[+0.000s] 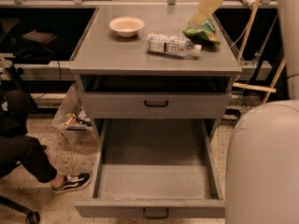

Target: Pick blue plastic bottle from middle drawer and place on counter

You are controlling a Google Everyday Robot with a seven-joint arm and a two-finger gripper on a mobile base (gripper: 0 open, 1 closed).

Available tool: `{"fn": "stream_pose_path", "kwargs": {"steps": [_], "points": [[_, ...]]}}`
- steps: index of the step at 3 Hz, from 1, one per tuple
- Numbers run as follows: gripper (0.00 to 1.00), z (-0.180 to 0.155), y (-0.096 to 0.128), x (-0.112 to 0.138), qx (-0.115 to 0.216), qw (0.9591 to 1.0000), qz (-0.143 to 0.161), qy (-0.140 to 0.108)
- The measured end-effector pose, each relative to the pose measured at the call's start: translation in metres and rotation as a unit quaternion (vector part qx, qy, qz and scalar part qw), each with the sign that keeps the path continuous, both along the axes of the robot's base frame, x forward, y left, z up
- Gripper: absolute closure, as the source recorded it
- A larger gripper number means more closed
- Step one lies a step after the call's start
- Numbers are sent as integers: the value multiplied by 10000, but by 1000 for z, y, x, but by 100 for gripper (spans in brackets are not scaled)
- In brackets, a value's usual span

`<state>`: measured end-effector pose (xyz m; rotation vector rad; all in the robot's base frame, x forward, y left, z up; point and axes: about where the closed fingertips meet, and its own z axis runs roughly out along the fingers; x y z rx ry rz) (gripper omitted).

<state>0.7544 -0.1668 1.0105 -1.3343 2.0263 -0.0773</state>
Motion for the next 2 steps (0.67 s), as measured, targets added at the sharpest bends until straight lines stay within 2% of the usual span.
{"fn": "stream_pose_path", "kwargs": {"steps": [1,2], "points": [[0,98,-68,-74,74,9979,-329,-549],[0,98,-68,-74,75,9979,-329,-551]]}}
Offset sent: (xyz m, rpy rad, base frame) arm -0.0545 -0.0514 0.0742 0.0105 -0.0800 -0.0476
